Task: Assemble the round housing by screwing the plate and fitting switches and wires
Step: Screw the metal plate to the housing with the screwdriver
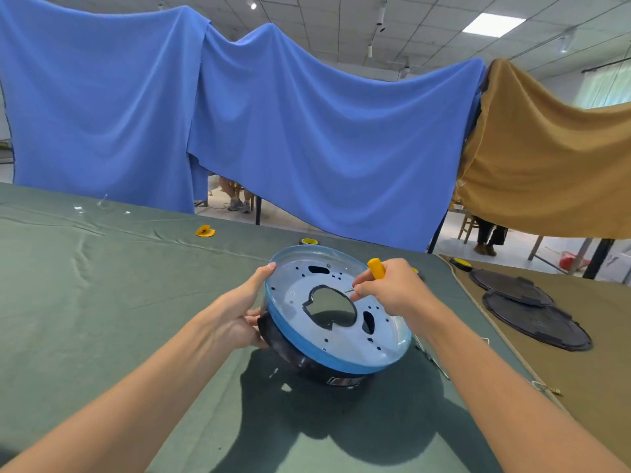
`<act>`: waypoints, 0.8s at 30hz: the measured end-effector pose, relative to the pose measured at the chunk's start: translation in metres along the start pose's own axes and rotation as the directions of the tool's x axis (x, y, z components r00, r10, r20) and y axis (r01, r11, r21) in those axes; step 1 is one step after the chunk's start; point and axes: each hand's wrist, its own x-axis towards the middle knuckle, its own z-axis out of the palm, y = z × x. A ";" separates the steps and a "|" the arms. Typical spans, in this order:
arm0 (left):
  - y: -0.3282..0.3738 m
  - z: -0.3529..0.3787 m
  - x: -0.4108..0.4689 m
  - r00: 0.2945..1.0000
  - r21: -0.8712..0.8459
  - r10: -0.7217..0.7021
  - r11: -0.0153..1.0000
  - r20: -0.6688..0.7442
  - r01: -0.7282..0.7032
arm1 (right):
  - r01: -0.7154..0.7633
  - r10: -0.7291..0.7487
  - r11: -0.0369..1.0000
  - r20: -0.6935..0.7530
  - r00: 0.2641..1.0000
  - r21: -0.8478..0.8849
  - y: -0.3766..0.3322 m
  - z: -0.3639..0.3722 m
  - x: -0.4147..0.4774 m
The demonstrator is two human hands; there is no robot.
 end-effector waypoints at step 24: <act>0.003 -0.044 0.066 0.917 0.245 -0.200 0.962 0.345 0.118 | 0.612 -0.375 0.674 0.521 0.767 -0.415 -0.047 0.090 0.070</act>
